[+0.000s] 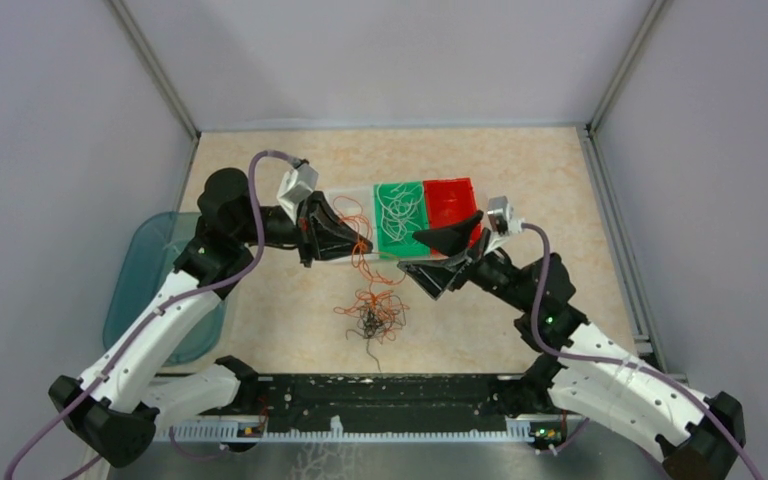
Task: Untangle the cables
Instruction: Untie the cable.
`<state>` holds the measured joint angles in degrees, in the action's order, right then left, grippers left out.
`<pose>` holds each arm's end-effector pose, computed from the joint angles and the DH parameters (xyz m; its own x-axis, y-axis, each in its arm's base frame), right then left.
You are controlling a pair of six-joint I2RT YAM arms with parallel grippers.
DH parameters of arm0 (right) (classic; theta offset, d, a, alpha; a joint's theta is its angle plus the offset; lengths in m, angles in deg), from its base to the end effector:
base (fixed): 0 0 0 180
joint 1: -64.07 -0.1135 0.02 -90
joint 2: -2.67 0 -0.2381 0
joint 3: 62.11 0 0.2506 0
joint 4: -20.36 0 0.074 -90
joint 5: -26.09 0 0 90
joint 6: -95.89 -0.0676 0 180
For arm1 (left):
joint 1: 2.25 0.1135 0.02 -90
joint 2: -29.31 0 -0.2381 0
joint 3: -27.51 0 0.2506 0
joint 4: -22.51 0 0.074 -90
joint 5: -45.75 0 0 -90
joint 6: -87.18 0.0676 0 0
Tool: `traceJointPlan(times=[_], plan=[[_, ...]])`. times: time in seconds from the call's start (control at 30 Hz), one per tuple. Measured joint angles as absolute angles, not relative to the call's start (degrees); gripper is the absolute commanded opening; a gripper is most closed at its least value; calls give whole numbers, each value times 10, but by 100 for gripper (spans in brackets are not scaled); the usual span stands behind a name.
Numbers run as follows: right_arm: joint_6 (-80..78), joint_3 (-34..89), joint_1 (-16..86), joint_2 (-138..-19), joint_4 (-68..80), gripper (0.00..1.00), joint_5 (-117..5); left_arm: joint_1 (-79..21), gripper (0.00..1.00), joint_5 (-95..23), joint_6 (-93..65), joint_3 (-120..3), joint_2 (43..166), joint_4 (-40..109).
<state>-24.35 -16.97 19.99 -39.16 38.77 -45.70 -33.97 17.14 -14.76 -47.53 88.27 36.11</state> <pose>0.1442 0.1690 0.3379 -0.2082 0.4644 -0.8608 -0.8850 0.2854 0.3680 0.1766 -0.1789 0.3915 -0.1704 -0.0111 -0.9853 0.9839 -0.0574 -0.1695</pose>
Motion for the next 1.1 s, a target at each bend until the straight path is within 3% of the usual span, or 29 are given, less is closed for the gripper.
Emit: traceJointPlan(times=[0.2, 0.47, 0.7, 1.1], plan=[[-215, -224, 200, -362, 327, 73, -453, -340, 0, 158, -138, -486, 883, 364], [-198, -241, 183, -454, 381, 72, -399, -340, 0, 133, -127, -494, 883, 364], [-178, -172, 147, -586, 461, 47, -398, -340, 0, 123, -120, -495, 887, 365], [-222, -197, 128, -729, 645, 30, -440, -340, 0, 117, -113, -555, 901, 377]])
